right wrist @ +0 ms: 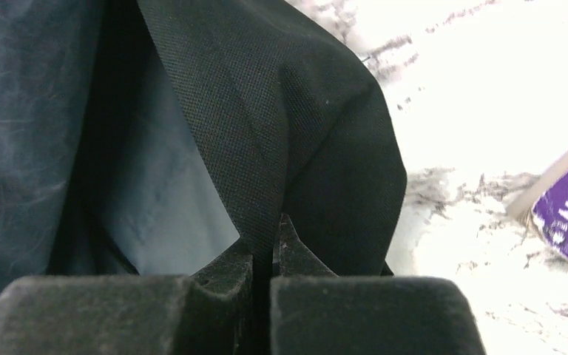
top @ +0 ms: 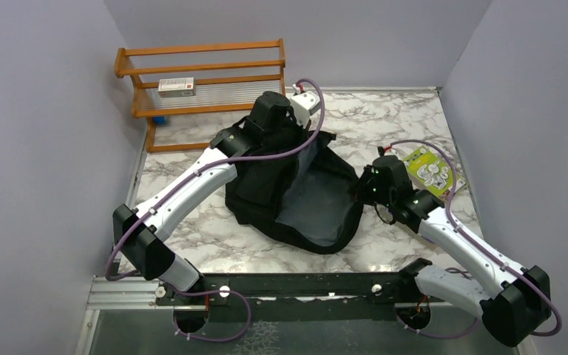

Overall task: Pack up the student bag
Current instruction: Unzip the student bag at the center of the board.

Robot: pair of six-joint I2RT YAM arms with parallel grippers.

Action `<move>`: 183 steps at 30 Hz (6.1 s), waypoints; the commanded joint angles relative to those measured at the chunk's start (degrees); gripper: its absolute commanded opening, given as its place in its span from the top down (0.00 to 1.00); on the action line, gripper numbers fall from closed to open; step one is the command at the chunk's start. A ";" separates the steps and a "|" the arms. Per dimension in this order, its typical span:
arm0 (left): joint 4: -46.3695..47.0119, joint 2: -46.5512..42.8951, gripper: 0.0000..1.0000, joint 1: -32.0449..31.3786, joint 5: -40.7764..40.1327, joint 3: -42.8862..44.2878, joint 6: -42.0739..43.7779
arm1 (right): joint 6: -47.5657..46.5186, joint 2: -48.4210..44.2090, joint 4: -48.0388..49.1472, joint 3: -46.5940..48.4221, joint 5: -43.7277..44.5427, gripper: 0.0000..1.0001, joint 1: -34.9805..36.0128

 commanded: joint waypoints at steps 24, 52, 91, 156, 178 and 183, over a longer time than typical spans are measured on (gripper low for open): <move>-13.53 6.49 1.00 0.41 -4.46 33.80 2.75 | -14.45 11.91 2.76 22.83 -22.10 1.00 -11.67; 7.60 2.20 1.00 18.87 1.08 -14.61 0.10 | -14.92 22.89 10.87 9.81 -14.94 0.87 -11.68; 7.53 -2.22 0.13 19.32 -0.70 -24.80 -1.29 | -8.95 43.96 38.66 23.56 -24.35 0.91 2.41; 9.39 -26.65 0.72 -2.65 -20.46 -52.29 -30.68 | -12.26 65.30 32.54 43.94 -22.38 0.91 1.16; 13.11 -29.09 0.62 -2.65 -18.85 -44.01 -23.51 | -17.27 43.44 32.97 34.19 -24.98 0.78 0.85; 14.74 -27.41 0.54 -2.65 -18.86 -42.19 -21.70 | -17.73 33.55 28.59 26.65 -15.70 0.69 0.57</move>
